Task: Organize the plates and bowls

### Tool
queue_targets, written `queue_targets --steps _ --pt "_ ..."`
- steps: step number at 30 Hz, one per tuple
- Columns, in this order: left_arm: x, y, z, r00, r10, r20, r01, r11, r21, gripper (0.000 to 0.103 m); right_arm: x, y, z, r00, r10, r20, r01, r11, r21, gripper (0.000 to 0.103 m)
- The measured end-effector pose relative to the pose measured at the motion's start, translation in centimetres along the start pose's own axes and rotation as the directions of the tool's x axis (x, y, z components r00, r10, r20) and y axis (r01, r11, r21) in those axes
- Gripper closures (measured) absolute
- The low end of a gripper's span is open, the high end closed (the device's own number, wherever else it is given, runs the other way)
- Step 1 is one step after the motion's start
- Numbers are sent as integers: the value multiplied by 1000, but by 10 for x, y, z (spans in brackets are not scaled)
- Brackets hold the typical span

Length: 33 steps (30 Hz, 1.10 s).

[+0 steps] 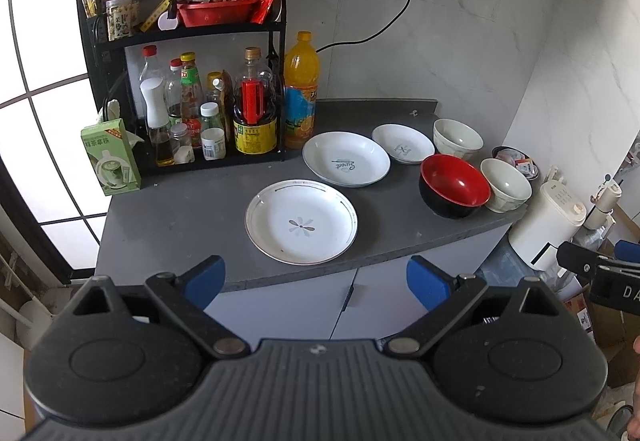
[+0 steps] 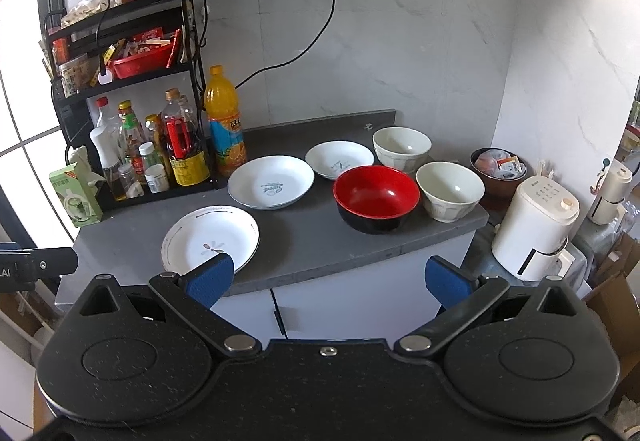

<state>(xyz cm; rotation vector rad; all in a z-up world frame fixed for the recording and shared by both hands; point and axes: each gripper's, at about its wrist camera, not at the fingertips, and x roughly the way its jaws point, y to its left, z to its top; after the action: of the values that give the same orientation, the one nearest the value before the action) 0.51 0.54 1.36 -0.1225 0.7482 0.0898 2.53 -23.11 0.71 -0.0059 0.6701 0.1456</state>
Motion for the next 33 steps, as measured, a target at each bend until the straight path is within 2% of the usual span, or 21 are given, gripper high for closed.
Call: queue_targets --steps 33 --pt "0 -7 1 1000 11 -7 -11 1000 -6 7 1 -6 0 1000 11 0 -11 1000 -2 0"
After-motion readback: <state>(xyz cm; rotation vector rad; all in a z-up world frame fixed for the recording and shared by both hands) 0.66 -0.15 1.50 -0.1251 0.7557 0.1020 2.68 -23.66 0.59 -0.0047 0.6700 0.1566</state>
